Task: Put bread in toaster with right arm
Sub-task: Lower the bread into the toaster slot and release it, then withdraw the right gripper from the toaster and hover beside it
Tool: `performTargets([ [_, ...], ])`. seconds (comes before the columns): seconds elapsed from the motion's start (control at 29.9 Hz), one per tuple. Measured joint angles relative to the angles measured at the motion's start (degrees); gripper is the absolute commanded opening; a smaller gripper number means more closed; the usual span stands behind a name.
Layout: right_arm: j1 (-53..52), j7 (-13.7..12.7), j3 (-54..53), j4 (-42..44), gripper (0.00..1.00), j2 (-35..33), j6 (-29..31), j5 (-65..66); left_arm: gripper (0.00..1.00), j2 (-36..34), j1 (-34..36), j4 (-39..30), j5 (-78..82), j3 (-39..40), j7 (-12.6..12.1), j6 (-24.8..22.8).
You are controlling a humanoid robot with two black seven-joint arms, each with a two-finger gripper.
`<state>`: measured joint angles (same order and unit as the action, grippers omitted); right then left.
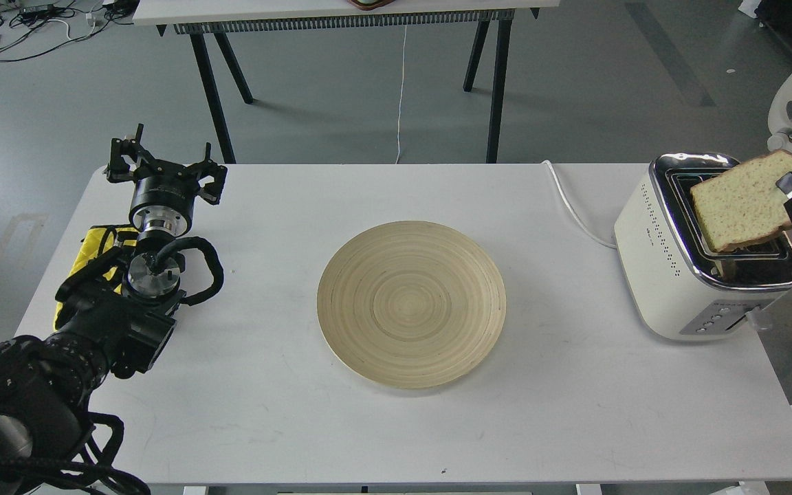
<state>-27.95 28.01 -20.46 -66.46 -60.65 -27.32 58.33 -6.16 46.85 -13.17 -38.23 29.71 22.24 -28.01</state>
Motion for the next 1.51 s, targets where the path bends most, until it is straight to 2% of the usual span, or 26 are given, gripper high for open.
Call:
performTargets([
  [0.1, -0.47, 0.00, 0.02, 2.93, 0.01, 2.36, 0.50, 0.03, 1.00, 0.00, 0.00, -0.01, 0.00, 0.00, 0.00, 0.00],
  [0.17, -0.75, 0.00, 0.05, 5.00, 0.14, 4.09, 0.99, 0.04, 1.00, 0.00, 0.00, -0.01, 0.00, 0.00, 0.00, 0.00],
  [0.2, -0.81, -0.01, 0.07, 6.06, 0.25, 5.18, 1.18, 0.04, 1.00, 0.00, 0.00, 0.00, 0.00, 0.00, 0.00, 0.00],
  [0.23, -0.88, -0.01, 0.17, 6.86, 0.45, 6.28, 1.33, 0.03, 1.00, 0.00, 0.00, 0.00, 0.00, 0.00, 0.00, 0.00],
  [0.27, -1.03, 0.00, 0.37, 7.36, 0.78, 7.21, 1.41, 0.04, 1.00, 0.00, 0.00, 0.00, 0.00, 0.00, 0.00, 0.00],
  [0.37, -1.97, 0.00, 0.92, 7.78, 1.00, 8.75, 1.38, -0.15, 1.00, 0.00, 0.00, 0.00, 0.00, 0.00, 0.00, 0.00],
  [0.57, -5.18, 0.00, 0.89, 3.65, 1.00, 7.75, 1.31, -0.78, 1.00, 0.00, 0.00, 0.00, 0.00, 0.00, 0.00, 0.00],
  [0.77, -9.13, -0.01, -1.96, -6.77, 1.00, -0.60, 1.42, -2.07, 1.00, 0.00, 0.00, 0.00, 0.00, -0.01, 0.00, 0.02],
  [0.94, -9.77, -0.02, -7.48, -17.98, 1.00, -0.35, 1.67, -16.09, 1.00, 0.01, -0.02, 0.02, 0.00, -0.01, 0.00, 0.02],
  [1.0, -9.60, -0.01, -8.03, -20.59, 1.00, 3.07, 1.76, -22.26, 1.00, 0.00, -0.02, 0.01, 0.00, -0.01, 0.00, 0.02],
  [1.1, -9.18, -0.01, -8.11, -21.16, 1.00, 12.22, 2.53, -27.48, 1.00, 0.01, -0.02, -0.01, 0.00, -0.01, 0.00, 0.02],
  [1.27, -5.09, -0.02, -9.86, -14.10, 1.00, 27.73, 9.64, -29.15, 1.00, 0.01, -0.02, 0.00, 0.00, -0.01, 0.00, 0.01],
  [1.34, -3.68, -0.01, -11.19, -9.12, 1.00, 32.95, 14.55, -29.84, 1.00, 0.01, -0.02, 0.00, 0.00, -0.01, 0.00, 0.00],
  [1.51, -2.18, -0.01, -15.40, 5.75, 1.00, 41.23, 34.67, -35.29, 1.00, 0.01, -0.02, 0.03, 0.00, -0.01, 0.00, 0.00],
])
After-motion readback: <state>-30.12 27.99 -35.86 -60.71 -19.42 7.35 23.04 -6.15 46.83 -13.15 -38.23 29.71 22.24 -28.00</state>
